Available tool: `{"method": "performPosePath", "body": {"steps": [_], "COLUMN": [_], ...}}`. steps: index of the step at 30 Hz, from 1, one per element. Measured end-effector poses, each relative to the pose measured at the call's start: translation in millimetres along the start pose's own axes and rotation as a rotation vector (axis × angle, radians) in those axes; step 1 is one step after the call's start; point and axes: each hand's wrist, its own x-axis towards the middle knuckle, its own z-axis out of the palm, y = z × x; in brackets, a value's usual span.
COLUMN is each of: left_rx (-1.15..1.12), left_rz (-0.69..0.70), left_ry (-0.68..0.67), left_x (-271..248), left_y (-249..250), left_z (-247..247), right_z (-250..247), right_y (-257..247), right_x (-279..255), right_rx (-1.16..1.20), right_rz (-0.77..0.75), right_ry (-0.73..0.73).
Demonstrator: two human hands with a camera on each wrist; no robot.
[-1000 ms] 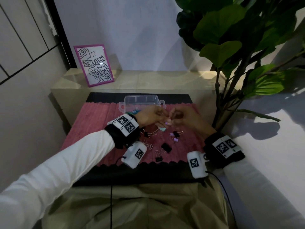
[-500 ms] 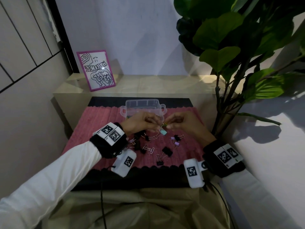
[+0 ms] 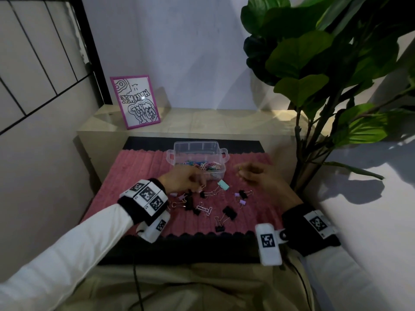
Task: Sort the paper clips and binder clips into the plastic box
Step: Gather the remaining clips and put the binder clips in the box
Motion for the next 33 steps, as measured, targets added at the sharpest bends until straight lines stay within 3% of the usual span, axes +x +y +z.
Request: {"method": "performPosePath", "body": {"steps": [3,5,7,12,15,20,24,29,33], "left_rx": [0.151,0.13,0.104,-0.025,-0.061,0.02,0.038,0.171,0.181], "left_rz": [-0.003,-0.019,-0.011,-0.11,-0.163,-0.15,-0.097,-0.069,-0.119], "left_ry": [-0.028,0.059,0.15,0.233,0.282,0.195,0.096,0.017,-0.153], "left_x": [-5,-10,-15,-38,-55,-71,-64,-38,-21], "left_y": [-13,-19,-25,-48,-61,-75,-71,-62,-47], "left_z": [-5,-10,-20,-54,-62,-49,-29,-26,-16], "right_z": [-12,-18,-20,4,27,61,73,61,34], "right_y": [12,17,17,-14,-30,-28,-22,-20,-15], "right_x": [7,10,14,47,81,116,114,94,67], "right_rx": [0.213,0.224,0.096,-0.333,-0.396,-0.573,-0.783,-0.844,-0.863], "right_rz": [0.127,0.166,0.16,0.003,-0.013,-0.033,-0.086,-0.189,-0.337], "right_ry": [0.071,0.079,0.054,-0.089,-0.141,-0.178,-0.249,-0.242,-0.232]}}
